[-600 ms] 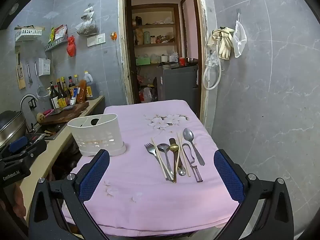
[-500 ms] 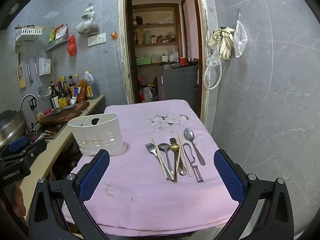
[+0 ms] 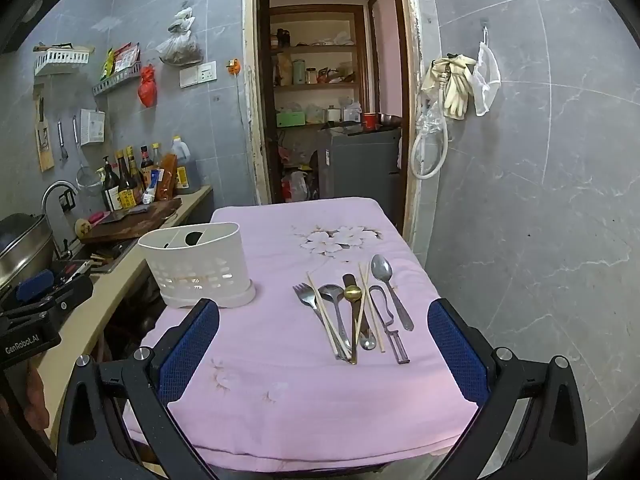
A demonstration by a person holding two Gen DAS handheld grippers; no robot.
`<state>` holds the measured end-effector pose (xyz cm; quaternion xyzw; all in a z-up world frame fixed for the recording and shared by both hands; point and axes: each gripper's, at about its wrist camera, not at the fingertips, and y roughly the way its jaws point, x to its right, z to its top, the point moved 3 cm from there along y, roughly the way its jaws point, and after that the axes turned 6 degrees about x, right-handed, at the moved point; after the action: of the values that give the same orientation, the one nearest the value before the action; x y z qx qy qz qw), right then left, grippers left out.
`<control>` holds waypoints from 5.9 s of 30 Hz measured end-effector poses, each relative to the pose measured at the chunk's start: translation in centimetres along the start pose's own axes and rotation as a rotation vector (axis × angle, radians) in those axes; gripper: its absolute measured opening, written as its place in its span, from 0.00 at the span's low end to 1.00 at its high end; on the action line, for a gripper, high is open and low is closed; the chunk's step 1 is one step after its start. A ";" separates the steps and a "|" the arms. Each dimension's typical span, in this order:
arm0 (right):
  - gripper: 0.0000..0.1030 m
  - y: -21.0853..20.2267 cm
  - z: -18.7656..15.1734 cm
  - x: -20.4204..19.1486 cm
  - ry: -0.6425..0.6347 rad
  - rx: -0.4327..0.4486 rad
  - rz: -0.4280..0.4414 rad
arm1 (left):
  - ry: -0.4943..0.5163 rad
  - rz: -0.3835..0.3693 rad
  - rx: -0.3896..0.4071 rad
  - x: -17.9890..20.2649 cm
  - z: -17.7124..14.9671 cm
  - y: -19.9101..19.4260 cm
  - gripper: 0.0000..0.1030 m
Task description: Organize utensils
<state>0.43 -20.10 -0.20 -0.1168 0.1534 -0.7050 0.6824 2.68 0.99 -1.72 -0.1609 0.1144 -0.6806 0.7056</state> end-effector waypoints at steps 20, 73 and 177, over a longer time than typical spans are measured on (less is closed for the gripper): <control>0.99 0.1 0.0 -0.4 -0.006 -0.006 0.001 | -0.001 0.001 0.001 0.1 0.0 0.0 0.99; 0.99 0.7 -0.9 -0.2 -0.008 -0.028 0.001 | -0.003 0.000 -0.005 0.3 -0.1 0.0 0.99; 0.02 34.5 -3.4 13.2 -0.019 -0.511 0.577 | -0.339 -0.235 -0.638 15.8 -4.1 28.5 0.26</control>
<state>30.57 -33.84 -16.87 -0.2417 0.3443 -0.4218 0.8032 28.19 -14.46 -15.49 -0.4946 0.1831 -0.6508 0.5462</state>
